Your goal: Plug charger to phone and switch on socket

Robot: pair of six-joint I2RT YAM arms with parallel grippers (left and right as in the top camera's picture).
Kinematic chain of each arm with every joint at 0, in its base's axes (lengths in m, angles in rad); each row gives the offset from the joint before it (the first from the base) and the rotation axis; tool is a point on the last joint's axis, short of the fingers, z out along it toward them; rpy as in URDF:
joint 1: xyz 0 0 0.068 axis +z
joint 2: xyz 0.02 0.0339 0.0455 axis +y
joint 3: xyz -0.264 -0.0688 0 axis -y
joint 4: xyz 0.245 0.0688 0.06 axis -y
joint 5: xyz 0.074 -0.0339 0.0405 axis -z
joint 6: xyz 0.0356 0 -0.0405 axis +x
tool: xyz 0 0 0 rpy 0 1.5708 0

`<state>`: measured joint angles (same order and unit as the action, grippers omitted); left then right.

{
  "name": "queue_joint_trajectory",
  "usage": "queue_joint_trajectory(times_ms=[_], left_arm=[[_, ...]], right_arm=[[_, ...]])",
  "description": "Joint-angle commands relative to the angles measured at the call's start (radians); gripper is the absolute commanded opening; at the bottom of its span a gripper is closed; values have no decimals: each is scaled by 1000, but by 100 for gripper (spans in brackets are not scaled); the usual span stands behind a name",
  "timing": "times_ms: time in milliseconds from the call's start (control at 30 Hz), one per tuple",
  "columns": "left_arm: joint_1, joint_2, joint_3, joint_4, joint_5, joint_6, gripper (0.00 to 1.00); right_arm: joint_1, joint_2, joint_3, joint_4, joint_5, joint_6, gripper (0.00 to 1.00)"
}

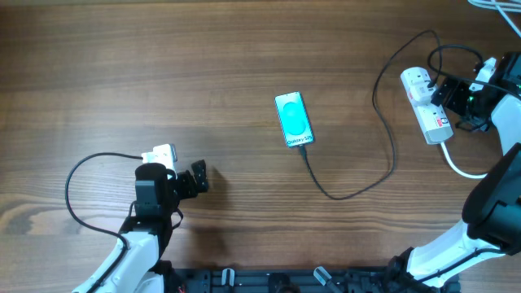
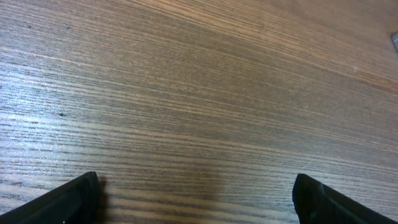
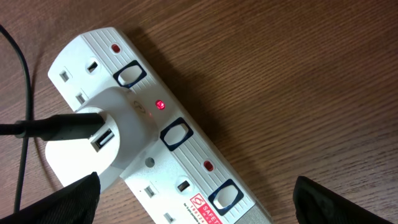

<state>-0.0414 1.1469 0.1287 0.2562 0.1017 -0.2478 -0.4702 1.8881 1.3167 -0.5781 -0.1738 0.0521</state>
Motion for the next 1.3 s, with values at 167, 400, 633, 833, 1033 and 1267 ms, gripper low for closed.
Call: queue_joint_trajectory(times_ms=[167, 400, 633, 833, 1033, 1267], left_arm=[[0, -7, -124, 35, 6, -26, 100], [0, -87, -124, -39, 13, -25, 100], [0, -525, -124, -336, -67, 9, 100], [-23, -547, -124, -336, -64, 10, 100], [-22, -815, -124, -336, -69, 85, 100], [-22, -1090, -124, -336, -68, 88, 100]], right_arm=[[5, -27, 12, 2, 17, 11, 100], [5, -27, 12, 2, 17, 11, 100], [5, -27, 12, 2, 17, 11, 100], [5, -27, 12, 2, 17, 11, 100], [5, -27, 12, 2, 17, 11, 100], [5, -27, 12, 2, 17, 11, 100]])
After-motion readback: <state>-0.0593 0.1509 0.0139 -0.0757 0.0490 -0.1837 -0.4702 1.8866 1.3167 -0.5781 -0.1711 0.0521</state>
